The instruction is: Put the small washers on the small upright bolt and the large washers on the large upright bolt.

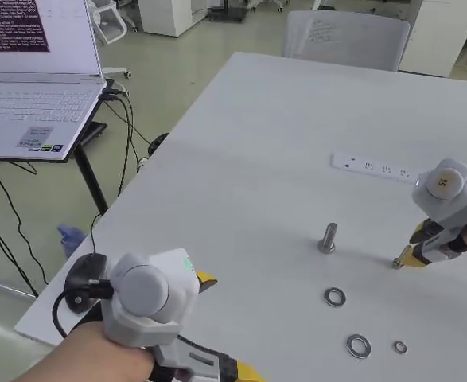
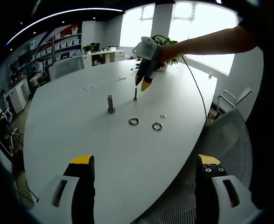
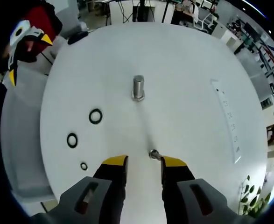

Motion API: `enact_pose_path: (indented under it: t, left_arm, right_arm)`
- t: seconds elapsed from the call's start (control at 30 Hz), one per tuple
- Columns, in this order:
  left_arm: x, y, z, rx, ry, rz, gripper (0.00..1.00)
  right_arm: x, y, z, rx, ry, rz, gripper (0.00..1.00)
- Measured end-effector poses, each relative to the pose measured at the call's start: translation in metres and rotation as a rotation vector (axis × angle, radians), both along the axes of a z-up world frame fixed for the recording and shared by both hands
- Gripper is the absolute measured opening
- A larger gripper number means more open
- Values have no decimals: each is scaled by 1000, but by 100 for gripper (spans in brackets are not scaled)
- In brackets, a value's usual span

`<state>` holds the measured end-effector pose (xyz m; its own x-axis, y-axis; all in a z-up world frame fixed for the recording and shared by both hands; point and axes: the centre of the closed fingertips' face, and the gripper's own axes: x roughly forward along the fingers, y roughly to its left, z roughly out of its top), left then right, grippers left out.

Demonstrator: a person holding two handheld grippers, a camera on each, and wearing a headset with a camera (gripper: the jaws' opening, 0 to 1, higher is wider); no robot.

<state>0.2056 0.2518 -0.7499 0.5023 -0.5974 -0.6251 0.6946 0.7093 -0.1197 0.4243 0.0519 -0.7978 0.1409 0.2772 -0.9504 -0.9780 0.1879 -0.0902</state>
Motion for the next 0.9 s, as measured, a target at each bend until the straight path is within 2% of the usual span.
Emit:
enact_pose_path:
  t: [0.27,0.57,0.9]
  left_arm:
    - [-5,-2,1,4,-7,-5,89]
    - [-4,-6,5,2,-22,-10,89]
    - [-10,-9,3,3,-19,-18,89]
  right_arm:
    - [-26,2,5,16,4,17,31]
    - [-63,-4,-3,11,24,46,32]
    - [-92,-7,-12,30,47,54,34]
